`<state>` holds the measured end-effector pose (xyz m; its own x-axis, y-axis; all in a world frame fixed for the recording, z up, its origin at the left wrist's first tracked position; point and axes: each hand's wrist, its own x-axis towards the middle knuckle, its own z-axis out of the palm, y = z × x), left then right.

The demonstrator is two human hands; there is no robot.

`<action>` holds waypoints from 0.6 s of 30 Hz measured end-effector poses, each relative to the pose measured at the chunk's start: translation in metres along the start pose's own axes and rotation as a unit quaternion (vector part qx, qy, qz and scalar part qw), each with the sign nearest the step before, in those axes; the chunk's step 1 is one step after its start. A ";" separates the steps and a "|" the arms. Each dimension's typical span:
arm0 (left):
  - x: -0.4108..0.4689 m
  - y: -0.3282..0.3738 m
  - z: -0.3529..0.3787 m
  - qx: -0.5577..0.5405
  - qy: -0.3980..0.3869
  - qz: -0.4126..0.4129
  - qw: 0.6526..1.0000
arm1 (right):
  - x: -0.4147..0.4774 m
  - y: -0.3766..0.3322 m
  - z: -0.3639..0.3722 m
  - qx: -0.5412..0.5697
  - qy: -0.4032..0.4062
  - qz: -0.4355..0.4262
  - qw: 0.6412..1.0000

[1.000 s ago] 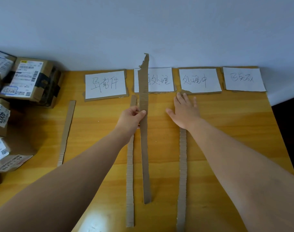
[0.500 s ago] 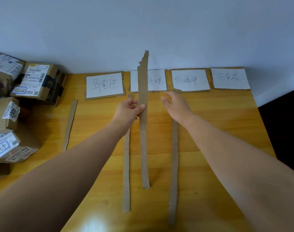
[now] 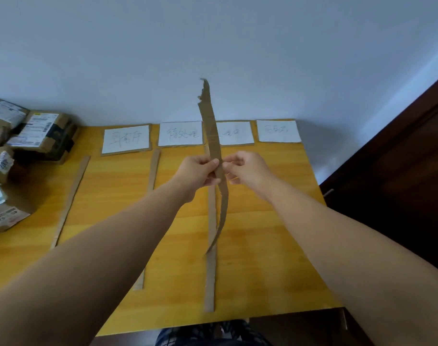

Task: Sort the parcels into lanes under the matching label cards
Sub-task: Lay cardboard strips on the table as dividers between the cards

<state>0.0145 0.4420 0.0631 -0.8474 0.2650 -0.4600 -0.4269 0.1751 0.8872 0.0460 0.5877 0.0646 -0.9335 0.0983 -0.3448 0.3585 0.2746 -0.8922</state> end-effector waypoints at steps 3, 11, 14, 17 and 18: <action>-0.009 -0.004 0.028 0.011 -0.028 0.021 0.999 | -0.017 0.012 -0.021 0.002 0.009 0.020 1.000; -0.026 0.010 0.053 0.093 0.019 0.079 0.992 | -0.032 0.016 -0.042 0.189 -0.012 0.042 0.981; -0.027 0.011 0.045 0.139 0.063 0.074 0.986 | -0.030 0.010 -0.044 0.234 -0.003 0.044 0.971; -0.020 0.002 0.035 0.225 0.087 0.064 0.968 | -0.026 0.015 -0.049 0.161 0.020 0.056 0.985; -0.017 -0.003 0.032 0.281 0.083 0.058 0.954 | -0.024 0.020 -0.051 0.130 0.030 0.063 0.989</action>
<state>0.0400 0.4676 0.0670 -0.9369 0.1672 -0.3070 -0.1307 0.6471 0.7511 0.0754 0.6398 0.0701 -0.8774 0.1745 -0.4469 0.4542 0.0027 -0.8909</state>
